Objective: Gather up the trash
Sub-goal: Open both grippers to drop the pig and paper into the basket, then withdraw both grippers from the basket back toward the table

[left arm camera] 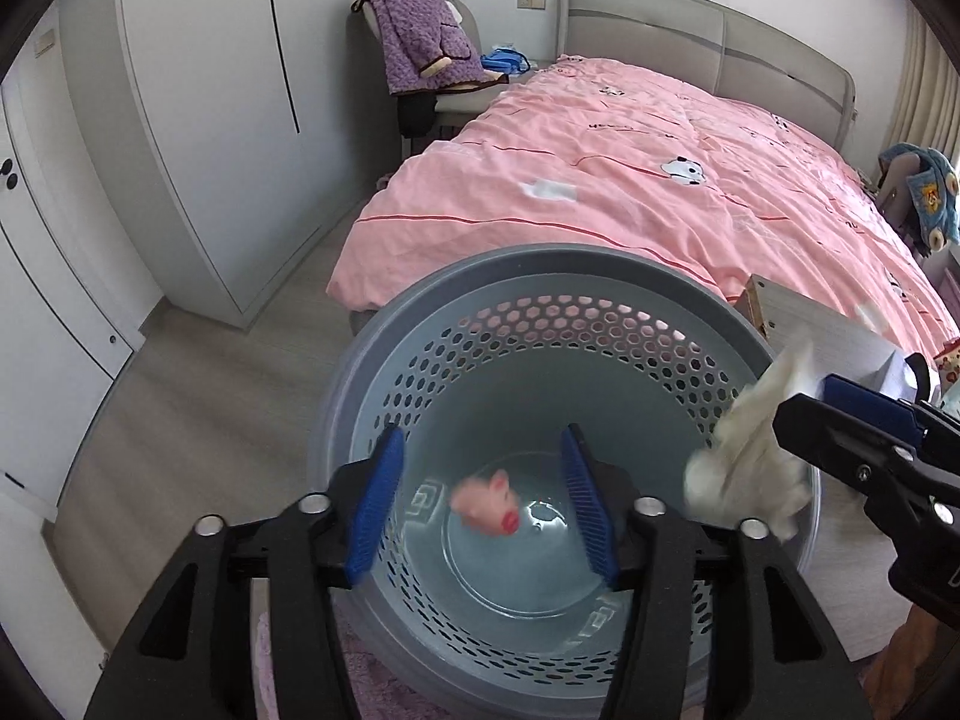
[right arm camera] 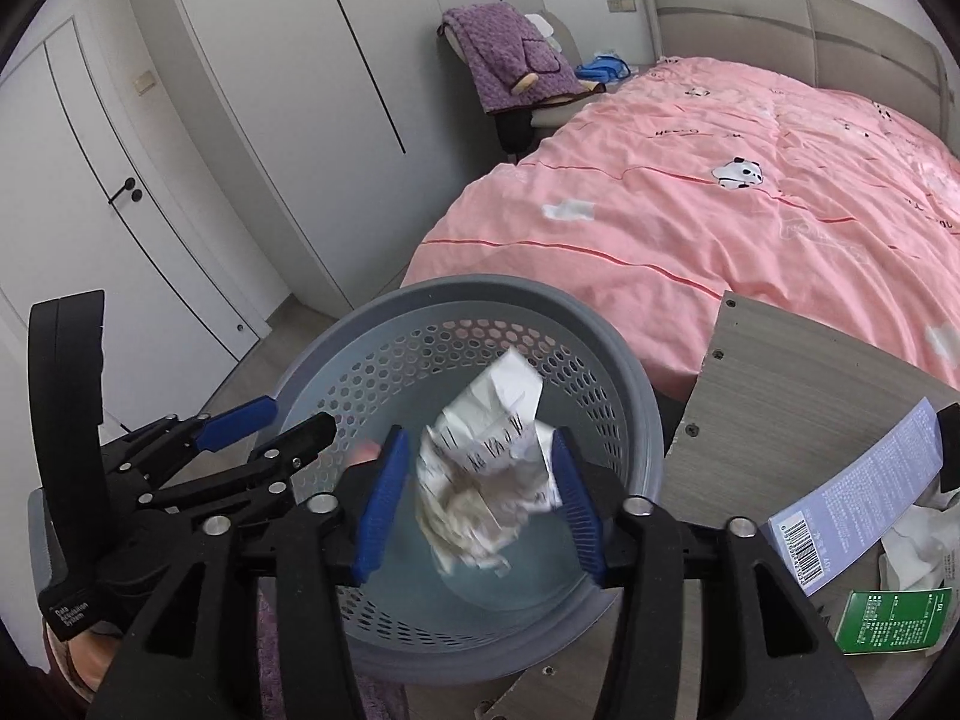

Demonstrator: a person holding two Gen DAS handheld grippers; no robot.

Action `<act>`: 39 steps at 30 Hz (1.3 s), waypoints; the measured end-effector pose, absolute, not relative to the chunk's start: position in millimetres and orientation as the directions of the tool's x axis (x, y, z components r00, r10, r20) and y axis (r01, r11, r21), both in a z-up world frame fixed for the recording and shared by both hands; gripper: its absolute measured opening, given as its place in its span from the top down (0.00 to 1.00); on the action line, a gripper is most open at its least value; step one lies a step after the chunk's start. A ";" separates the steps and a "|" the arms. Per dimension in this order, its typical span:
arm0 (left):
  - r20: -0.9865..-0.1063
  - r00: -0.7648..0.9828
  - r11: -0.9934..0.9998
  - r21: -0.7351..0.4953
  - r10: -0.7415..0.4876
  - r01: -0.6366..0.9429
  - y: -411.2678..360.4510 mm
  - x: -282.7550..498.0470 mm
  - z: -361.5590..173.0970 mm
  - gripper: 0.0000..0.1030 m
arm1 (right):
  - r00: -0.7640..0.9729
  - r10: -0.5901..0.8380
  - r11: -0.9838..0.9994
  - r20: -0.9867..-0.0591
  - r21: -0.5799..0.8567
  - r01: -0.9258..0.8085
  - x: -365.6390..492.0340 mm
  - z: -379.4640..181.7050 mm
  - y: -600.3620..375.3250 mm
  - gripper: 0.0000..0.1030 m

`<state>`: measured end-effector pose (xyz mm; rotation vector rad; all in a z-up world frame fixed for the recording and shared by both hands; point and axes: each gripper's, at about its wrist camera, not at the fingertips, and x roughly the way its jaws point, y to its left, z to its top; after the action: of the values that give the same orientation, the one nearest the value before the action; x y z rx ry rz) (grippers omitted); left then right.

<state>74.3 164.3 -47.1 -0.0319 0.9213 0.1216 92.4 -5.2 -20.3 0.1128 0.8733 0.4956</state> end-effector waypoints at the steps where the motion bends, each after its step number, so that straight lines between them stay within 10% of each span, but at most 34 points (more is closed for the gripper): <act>1: -0.794 0.600 0.992 0.028 0.097 -0.123 164.8 73.6 -46.4 0.43 | 0.543 0.459 0.883 -0.703 0.292 -0.368 92.3 -19.9 -6.1 0.35; 39: -0.767 0.634 0.992 0.026 0.099 -0.124 148.0 55.5 -29.3 0.27 | 0.645 0.315 0.949 -0.696 0.215 -0.231 67.3 -4.1 -62.4 0.19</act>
<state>55.5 148.0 -29.3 -0.0302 0.8750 0.1276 67.3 -62.4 -4.1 0.1101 0.8129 0.3116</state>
